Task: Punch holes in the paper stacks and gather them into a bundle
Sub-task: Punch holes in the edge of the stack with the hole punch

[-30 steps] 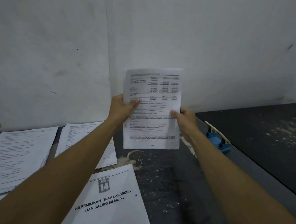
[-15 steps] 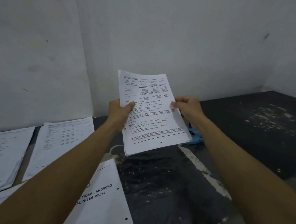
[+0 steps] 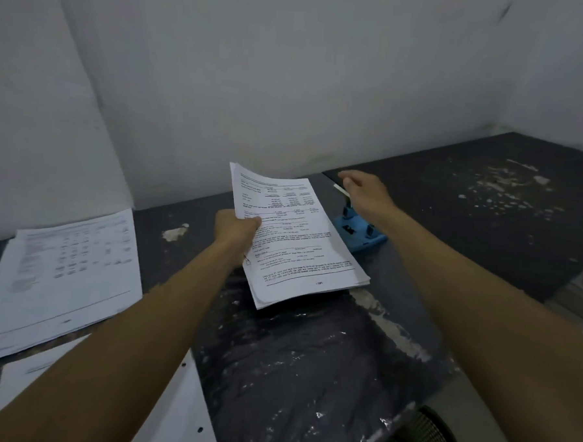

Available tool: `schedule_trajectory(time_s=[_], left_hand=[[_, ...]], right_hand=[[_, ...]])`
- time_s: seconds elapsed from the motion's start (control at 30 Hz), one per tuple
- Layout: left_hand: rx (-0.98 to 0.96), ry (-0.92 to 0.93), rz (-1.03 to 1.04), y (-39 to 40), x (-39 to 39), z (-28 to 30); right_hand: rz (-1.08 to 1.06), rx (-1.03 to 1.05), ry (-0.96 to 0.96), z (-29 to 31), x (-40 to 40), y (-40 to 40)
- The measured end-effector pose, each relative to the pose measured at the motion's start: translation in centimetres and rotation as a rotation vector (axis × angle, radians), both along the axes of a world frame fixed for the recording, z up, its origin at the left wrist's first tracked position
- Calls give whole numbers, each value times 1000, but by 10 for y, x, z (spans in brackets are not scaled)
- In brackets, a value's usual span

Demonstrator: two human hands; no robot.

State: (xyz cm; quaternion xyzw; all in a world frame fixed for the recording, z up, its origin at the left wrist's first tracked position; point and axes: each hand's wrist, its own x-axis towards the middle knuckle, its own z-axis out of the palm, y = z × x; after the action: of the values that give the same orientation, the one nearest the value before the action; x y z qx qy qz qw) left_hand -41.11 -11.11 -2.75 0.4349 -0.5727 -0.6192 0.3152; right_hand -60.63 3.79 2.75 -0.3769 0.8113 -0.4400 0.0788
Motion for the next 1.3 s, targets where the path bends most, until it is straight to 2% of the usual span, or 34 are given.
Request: schedule_trajectory(time_s=[0.13, 0.4, 1.17, 1.3], left_hand=[[45, -23, 2, 8, -18, -8], [94, -68, 26, 24, -47, -13], [155, -40, 109, 46, -75, -33], [119, -9, 100, 47, -74, -38]], right_hand=[[59, 70, -76, -7, -7, -1], [167, 194, -89, -2, -19, 4], [194, 289, -23, -8, -17, 1], [187, 353, 74, -11, -14, 3]])
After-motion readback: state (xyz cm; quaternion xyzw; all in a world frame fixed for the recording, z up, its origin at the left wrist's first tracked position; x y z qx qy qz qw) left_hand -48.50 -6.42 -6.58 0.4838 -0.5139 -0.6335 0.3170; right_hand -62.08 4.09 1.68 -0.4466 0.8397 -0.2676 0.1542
